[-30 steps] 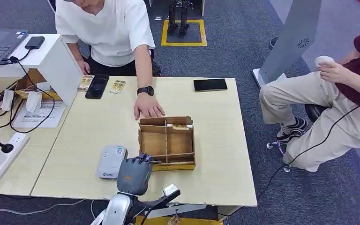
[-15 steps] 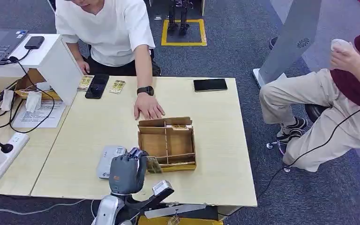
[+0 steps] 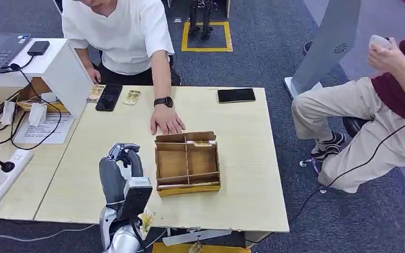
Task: Pass the card to the sensor for recognition and then transmit it.
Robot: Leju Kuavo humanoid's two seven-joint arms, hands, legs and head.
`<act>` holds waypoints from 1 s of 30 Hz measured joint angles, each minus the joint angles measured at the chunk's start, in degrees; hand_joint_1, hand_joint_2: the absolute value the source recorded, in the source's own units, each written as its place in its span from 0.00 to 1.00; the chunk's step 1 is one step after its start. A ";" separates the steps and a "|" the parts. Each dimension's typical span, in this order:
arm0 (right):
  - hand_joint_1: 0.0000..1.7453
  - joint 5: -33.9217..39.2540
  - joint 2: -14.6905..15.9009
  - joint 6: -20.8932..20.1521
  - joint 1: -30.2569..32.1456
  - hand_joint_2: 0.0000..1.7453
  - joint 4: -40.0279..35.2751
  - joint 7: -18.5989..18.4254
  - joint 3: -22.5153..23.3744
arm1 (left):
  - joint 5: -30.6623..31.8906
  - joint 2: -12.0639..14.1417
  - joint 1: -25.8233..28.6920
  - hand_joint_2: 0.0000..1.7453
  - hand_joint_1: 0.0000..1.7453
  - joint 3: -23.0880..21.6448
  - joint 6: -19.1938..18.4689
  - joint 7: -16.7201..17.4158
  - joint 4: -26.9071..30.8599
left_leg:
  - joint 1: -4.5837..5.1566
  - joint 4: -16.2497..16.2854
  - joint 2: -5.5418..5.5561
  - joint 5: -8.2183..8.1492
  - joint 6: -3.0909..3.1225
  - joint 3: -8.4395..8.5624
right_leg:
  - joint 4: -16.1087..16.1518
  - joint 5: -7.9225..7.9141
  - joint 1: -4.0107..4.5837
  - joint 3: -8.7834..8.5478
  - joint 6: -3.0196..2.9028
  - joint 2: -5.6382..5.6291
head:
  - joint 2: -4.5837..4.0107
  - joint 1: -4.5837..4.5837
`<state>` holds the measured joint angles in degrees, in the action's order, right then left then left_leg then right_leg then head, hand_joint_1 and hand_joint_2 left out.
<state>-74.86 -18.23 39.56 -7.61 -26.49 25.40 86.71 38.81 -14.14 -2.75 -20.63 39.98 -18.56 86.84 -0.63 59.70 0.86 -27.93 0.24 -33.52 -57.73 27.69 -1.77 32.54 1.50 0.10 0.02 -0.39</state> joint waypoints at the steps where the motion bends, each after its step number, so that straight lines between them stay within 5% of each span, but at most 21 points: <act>1: 0.00 -0.17 0.00 0.00 -0.01 1.00 -0.07 0.09 0.13 | -1.01 0.02 -0.45 1.00 1.00 0.00 0.00 0.00 0.26 | 0.00 0.00 0.00 0.00 0.00 -0.01 | 0.00 0.00 0.00 0.00 0.00 0.00 | 0.00 0.02; 11: 0.00 -1.27 -0.02 0.00 -0.25 1.00 -0.31 0.24 0.72 | -12.25 0.33 -3.66 1.00 1.00 0.00 -0.37 0.33 0.59 | 0.01 0.00 0.00 0.00 0.00 -0.01 | 0.00 0.00 -0.01 0.00 0.00 0.00 | 0.00 0.02; 20: 0.00 -1.90 -0.02 0.00 -0.37 1.00 -0.28 0.35 1.11 | -13.81 0.48 -4.47 1.00 0.97 0.00 -0.09 -0.37 0.57 | 0.00 0.00 0.00 0.00 0.00 -0.01 | 0.00 0.00 -0.01 0.01 0.00 0.00 | 0.00 0.02; 22: 0.00 -2.12 -0.02 0.00 -0.40 1.00 -0.28 0.35 1.18 | -12.98 0.61 -4.46 1.00 0.07 0.00 -0.09 -1.73 0.57 | 0.01 0.00 0.00 0.00 0.00 -0.02 | 0.00 0.00 -0.01 0.00 0.00 0.00 | 0.00 0.02; 23: 0.00 -2.14 -0.02 0.00 -0.40 1.00 -0.28 0.35 1.18 | -12.54 0.70 -4.39 1.00 0.00 0.00 -0.07 -2.39 0.59 | 0.00 0.00 0.00 0.00 0.00 -0.02 | 0.00 0.00 -0.01 0.00 0.00 0.00 | 0.00 0.02; 30: 0.00 -2.45 -0.02 0.00 -0.41 1.00 -0.26 0.44 1.20 | -11.36 1.46 -1.72 1.00 0.00 0.00 0.07 -6.84 2.97 | 0.00 0.00 0.00 -0.01 0.00 -0.02 | 0.00 0.00 -0.01 0.01 0.00 0.00 | 0.00 0.02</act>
<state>-77.31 -18.25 39.56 -8.02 -26.75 25.83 87.91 27.45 -12.68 -4.47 -20.63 40.04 -25.40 89.81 -0.63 59.70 0.87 -27.93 0.25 -33.54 -57.73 27.69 -1.78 32.55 1.50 0.10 0.02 -0.37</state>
